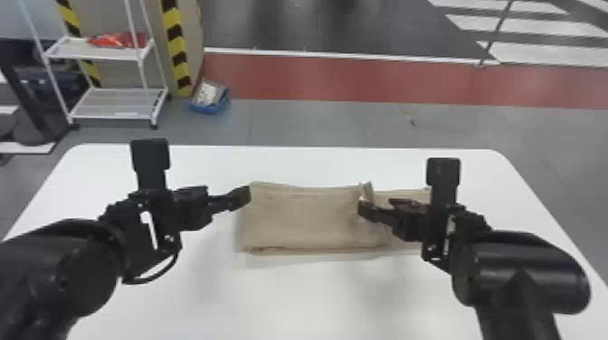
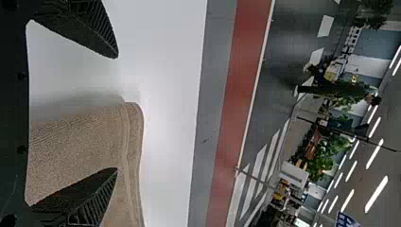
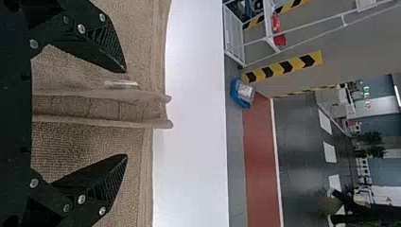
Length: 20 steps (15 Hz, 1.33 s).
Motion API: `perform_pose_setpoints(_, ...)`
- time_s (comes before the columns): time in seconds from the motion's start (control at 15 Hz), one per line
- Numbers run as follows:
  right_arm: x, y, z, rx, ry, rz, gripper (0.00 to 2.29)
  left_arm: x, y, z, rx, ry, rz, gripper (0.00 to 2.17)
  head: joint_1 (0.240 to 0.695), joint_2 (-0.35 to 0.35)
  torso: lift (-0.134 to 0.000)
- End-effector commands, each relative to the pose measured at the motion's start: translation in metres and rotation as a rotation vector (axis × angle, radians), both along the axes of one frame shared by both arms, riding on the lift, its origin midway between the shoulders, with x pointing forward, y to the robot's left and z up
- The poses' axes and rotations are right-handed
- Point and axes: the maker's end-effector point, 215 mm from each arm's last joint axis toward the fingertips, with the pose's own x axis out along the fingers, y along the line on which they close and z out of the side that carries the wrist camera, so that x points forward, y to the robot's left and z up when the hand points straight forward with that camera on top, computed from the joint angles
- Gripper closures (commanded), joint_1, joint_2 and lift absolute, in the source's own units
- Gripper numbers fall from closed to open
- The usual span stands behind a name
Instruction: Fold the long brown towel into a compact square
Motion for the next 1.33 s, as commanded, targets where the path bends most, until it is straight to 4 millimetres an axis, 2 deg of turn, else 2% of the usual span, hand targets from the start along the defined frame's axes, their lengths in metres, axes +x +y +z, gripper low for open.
perform_pose_setpoints(0.0, 0.003, 0.002, -0.008, -0.008, 0.028, 0.005, 0.41, 0.001, 0.002, 0.003, -0.015, -0.012, 0.008, 0.03, 0.695, -0.088, -0.124)
perform_pose_setpoints(0.07, 0.003, 0.002, -0.010, -0.010, 0.036, 0.007, 0.42, 0.000, 0.003, 0.003, -0.025, -0.011, 0.006, 0.03, 0.695, -0.087, -0.124)
perform_pose_setpoints(0.13, 0.002, 0.002, -0.012, -0.008, 0.045, 0.006, 0.54, 0.000, 0.005, 0.002, -0.031, -0.010, 0.007, 0.03, 0.695, -0.086, -0.124)
perform_pose_setpoints(0.33, 0.001, 0.001, -0.015, -0.008, 0.066, 0.005, 0.57, -0.001, 0.006, 0.002, -0.036, -0.008, 0.009, 0.03, 0.695, -0.081, -0.124)
perform_pose_setpoints(0.6, -0.007, 0.003, -0.023, 0.005, 0.082, 0.008, 0.79, 0.000, 0.006, 0.003, -0.038, -0.010, 0.010, 0.03, 0.695, -0.080, -0.124)
perform_pose_setpoints(1.0, -0.009, 0.000, -0.017, -0.009, 0.069, 0.007, 0.78, -0.004, 0.006, 0.000, -0.046, -0.001, 0.011, 0.03, 0.695, -0.082, -0.124)
perform_pose_setpoints(1.07, -0.007, 0.002, -0.014, -0.011, 0.060, 0.011, 0.64, -0.004, 0.006, 0.000, -0.046, -0.001, 0.011, 0.03, 0.695, -0.082, -0.124)
perform_pose_setpoints(1.13, -0.005, 0.002, -0.012, -0.012, 0.054, 0.013, 0.63, -0.005, 0.006, -0.001, -0.046, 0.000, 0.012, 0.03, 0.695, -0.082, -0.124)
perform_pose_setpoints(1.27, -0.004, 0.004, -0.009, -0.012, 0.048, 0.018, 0.73, -0.005, 0.006, -0.001, -0.046, 0.000, 0.012, 0.03, 0.695, -0.080, -0.124)
